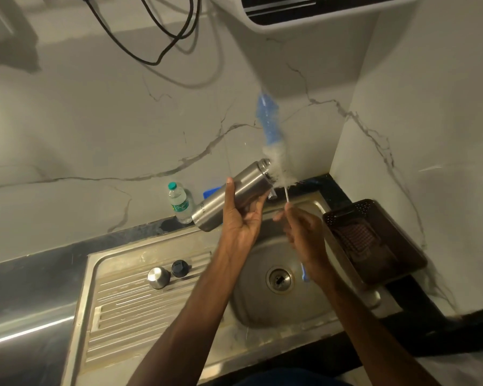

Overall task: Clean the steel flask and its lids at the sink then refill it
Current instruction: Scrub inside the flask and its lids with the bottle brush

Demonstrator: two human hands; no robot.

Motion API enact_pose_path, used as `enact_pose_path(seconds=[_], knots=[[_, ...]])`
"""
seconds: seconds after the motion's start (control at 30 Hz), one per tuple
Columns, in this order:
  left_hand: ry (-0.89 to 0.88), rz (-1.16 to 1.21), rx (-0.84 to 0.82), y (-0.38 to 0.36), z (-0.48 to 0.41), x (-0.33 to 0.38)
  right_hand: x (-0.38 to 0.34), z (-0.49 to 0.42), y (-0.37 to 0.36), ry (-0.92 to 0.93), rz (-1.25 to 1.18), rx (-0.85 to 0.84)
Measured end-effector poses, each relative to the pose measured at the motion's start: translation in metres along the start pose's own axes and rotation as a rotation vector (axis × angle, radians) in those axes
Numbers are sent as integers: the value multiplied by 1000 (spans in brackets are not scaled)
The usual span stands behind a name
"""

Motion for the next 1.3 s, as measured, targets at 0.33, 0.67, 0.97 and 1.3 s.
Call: enact_pose_path(seconds=[0.33,0.67,0.97,1.3], knots=[[65,-24,76,1,7,-1,14,-10,33,251,288,8],[37,-172,-9,8,2,7,17,-13,31,221,328,-15],[-113,-618,-61,10,-3,44,37,-2,35,112,244,-40],[-120,-1006,-147,7,-13,56,40,12,32,132,320,-67]])
Point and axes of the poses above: each hand's wrist, its own z-axis away from the middle knuckle, its own y-axis out of the back of the hand, x = y × z, the point moved 9 cm from there along -z, towards the middle knuckle, and after that the axes turned 13 degrees about -x, right-handed, at the moved point
